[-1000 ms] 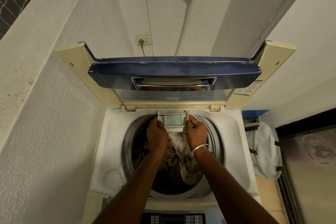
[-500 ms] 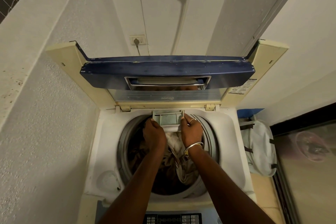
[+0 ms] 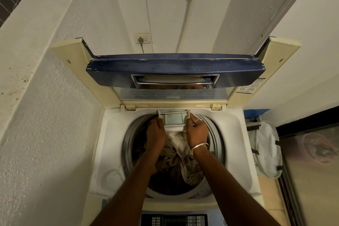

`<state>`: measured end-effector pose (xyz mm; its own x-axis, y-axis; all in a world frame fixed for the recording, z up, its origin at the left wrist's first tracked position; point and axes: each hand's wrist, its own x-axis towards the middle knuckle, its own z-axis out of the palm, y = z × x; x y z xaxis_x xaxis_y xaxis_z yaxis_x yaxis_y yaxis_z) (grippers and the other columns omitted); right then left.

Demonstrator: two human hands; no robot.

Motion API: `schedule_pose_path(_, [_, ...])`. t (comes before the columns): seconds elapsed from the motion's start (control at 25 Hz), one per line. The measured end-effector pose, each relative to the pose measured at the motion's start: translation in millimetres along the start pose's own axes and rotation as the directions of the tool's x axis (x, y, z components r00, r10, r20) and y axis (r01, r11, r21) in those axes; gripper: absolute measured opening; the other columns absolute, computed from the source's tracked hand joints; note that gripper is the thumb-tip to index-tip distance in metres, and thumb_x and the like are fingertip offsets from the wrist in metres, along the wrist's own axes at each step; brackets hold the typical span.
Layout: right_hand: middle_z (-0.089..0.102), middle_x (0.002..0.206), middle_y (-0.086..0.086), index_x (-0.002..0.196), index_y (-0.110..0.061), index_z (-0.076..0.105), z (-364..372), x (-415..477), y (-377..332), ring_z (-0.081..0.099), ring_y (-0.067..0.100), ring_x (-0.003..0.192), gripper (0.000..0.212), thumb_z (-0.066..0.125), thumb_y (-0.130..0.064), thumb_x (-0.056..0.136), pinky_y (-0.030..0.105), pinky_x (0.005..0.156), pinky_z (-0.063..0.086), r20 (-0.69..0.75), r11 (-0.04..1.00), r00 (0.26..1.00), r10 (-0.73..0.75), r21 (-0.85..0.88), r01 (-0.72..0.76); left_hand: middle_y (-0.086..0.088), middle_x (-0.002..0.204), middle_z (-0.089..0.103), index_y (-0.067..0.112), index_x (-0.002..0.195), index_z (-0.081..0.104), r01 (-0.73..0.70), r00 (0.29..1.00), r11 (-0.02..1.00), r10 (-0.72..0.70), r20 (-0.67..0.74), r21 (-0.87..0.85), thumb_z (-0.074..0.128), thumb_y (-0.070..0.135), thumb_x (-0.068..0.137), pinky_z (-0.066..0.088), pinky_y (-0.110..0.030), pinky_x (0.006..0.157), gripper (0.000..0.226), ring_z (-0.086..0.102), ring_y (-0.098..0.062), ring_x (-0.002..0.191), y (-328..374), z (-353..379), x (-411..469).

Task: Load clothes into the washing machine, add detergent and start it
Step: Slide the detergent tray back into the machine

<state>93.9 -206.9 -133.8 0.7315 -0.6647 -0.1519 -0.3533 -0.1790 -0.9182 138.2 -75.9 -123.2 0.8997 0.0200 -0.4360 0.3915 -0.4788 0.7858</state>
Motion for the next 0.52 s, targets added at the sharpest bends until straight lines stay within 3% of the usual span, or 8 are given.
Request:
schedule_pose_path(0.12, [0.070,0.070,0.000,0.083,-0.019,0.073,1,0,2,0.067,0.014,0.067,0.025,0.055,-0.028,0.097,0.031,0.064,0.054,-0.007,0.999,0.999,0.031,-0.036,-0.031,-0.011,0.126,0.063,0.010,0.129,0.058,0.025,0.999,0.999,-0.026,0.045,0.031,0.030,0.044,0.106,0.047,-0.038,0.101,0.050,0.059,-0.026,0.115,3,-2,6])
schedule_pose_path(0.36, [0.070,0.070,0.003,0.087,-0.018,0.073,10,-7,0,0.068,0.019,0.066,0.033,0.052,-0.043,0.094,0.044,0.066,0.059,-0.065,0.991,0.990,0.126,-0.038,-0.129,-0.017,0.122,0.065,0.005,0.126,0.060,0.048,0.994,0.999,-0.047,-0.098,0.017,0.030,0.034,0.107,0.045,-0.035,0.096,0.045,0.060,-0.031,0.113,5,11,4])
schedule_pose_path(0.52, [0.067,0.066,0.003,0.083,-0.023,0.069,12,-8,-6,0.066,0.021,0.065,0.025,0.051,-0.032,0.098,0.046,0.066,0.057,-0.073,0.996,0.994,0.083,-0.021,-0.085,-0.018,0.118,0.065,0.003,0.121,0.062,0.060,0.989,0.998,-0.058,-0.132,0.008,0.031,0.034,0.107,0.048,-0.037,0.094,0.046,0.061,-0.032,0.111,7,13,7])
